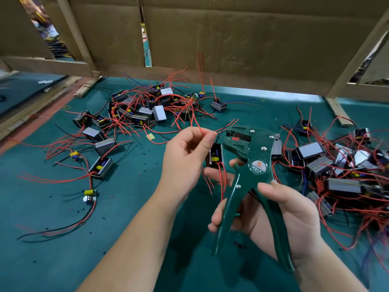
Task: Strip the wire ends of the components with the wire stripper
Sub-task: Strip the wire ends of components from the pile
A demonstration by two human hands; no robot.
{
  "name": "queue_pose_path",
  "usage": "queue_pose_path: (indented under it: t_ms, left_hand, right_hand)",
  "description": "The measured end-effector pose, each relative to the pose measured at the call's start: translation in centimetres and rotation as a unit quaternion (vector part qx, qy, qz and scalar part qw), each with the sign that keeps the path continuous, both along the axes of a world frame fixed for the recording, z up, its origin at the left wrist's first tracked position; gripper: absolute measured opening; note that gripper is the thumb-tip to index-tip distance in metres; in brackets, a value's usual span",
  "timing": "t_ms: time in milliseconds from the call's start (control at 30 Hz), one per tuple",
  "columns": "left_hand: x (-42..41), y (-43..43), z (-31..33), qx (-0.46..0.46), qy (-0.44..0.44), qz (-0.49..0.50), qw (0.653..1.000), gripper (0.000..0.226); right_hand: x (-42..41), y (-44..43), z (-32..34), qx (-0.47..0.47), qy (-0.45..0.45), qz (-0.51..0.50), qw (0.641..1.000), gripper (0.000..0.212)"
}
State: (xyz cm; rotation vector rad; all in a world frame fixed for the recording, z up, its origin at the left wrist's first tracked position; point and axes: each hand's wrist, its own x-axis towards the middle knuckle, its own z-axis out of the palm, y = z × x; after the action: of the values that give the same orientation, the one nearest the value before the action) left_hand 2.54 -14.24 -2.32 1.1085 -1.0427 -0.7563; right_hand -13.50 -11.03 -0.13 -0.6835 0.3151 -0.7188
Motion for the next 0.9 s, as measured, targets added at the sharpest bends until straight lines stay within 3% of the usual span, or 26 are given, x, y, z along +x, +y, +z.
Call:
queue_pose_path:
  t_ms: [100,200,233,300,367,500,600,733,833,900]
  left_hand:
    - [0.0,0.0,0.0,0.014,-0.035,0.025,0.999,0.010]
    - [1.1,0.1,0.1,0.004,-0.156,0.091,0.984,0.011]
    - [2.0,0.1,0.1,-0.004,-0.217,0.137,0.966,0.014]
    - [4.3,0.2,0.0,0.021,-0.357,0.242,0.902,0.020]
    - [6.4,0.3,-0.3,0.118,-0.413,0.324,0.843,0.032]
    - [9.2,0.7,-0.7,0.370,-0.355,0.356,0.781,0.054]
    - [9.9,0.6,-1.1,0.429,-0.337,0.326,0.772,0.053]
    - [10.3,0.8,-1.0,0.376,-0.355,0.359,0.777,0.036]
    - [11.1,0.8,-1.2,0.318,-0.340,0.356,0.810,0.030]
    - [11.2,0.7,-1.4,0.325,-0.328,0.325,0.825,0.040]
  right_hand:
    - [-0.3,0.0,-0.1,-0.013,-0.001,-0.012,1.000,0.070]
    - [-0.2,0.0,-0.6,-0.039,0.045,-0.083,0.995,0.080]
    - [-0.2,0.0,-0.8,-0.055,0.069,-0.123,0.988,0.076]
    - [-0.5,0.0,-1.5,-0.096,0.130,-0.212,0.964,0.047]
    - [-0.6,-0.3,-1.8,-0.122,0.180,-0.258,0.941,0.026]
    - [-0.3,-0.2,-2.2,-0.098,0.206,-0.228,0.946,0.011]
    - [-0.2,-0.2,-2.2,-0.096,0.225,-0.208,0.947,0.012]
    - [-0.4,-0.6,-2.0,-0.076,0.220,-0.179,0.956,0.033]
    - [-0.5,-0.7,-2.0,-0.044,0.200,-0.165,0.965,0.055]
    - [-0.6,-0.8,-2.0,-0.023,0.194,-0.168,0.966,0.055]
